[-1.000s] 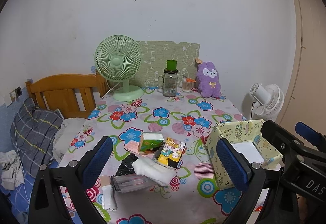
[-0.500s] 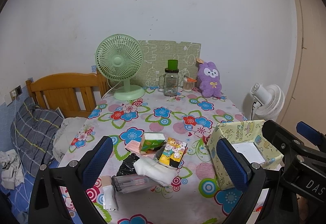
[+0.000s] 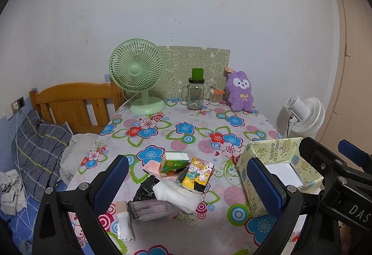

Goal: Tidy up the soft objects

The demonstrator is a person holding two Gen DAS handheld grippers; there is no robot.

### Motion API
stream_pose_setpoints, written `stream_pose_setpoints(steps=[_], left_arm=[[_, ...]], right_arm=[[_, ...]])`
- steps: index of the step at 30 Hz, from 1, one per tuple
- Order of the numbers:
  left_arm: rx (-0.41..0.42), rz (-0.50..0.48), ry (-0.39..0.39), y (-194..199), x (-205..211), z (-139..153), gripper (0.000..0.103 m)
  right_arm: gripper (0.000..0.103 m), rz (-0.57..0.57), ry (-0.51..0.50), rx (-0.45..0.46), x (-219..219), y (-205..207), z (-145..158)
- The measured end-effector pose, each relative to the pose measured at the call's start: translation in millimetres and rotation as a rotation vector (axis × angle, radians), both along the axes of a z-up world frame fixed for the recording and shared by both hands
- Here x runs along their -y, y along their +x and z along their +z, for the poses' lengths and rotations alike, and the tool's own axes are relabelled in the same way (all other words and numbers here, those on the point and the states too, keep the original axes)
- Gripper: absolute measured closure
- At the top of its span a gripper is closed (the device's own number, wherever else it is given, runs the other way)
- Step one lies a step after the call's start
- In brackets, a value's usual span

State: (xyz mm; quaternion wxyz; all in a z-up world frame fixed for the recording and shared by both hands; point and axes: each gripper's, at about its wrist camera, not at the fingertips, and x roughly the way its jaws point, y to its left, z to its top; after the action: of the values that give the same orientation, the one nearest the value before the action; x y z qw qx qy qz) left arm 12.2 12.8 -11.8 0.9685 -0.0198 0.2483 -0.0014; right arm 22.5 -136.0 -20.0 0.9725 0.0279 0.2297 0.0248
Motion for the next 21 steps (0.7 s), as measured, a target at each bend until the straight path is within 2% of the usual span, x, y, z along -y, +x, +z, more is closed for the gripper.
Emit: stream_pose_setpoints(steps=[21], left_arm=[[-0.005, 0.003, -0.001, 2.2, 1.3, -1.7, 0.003]], right_arm=[[0.0, -0.007, -0.002, 0.0, -0.7, 0.3, -0.1]])
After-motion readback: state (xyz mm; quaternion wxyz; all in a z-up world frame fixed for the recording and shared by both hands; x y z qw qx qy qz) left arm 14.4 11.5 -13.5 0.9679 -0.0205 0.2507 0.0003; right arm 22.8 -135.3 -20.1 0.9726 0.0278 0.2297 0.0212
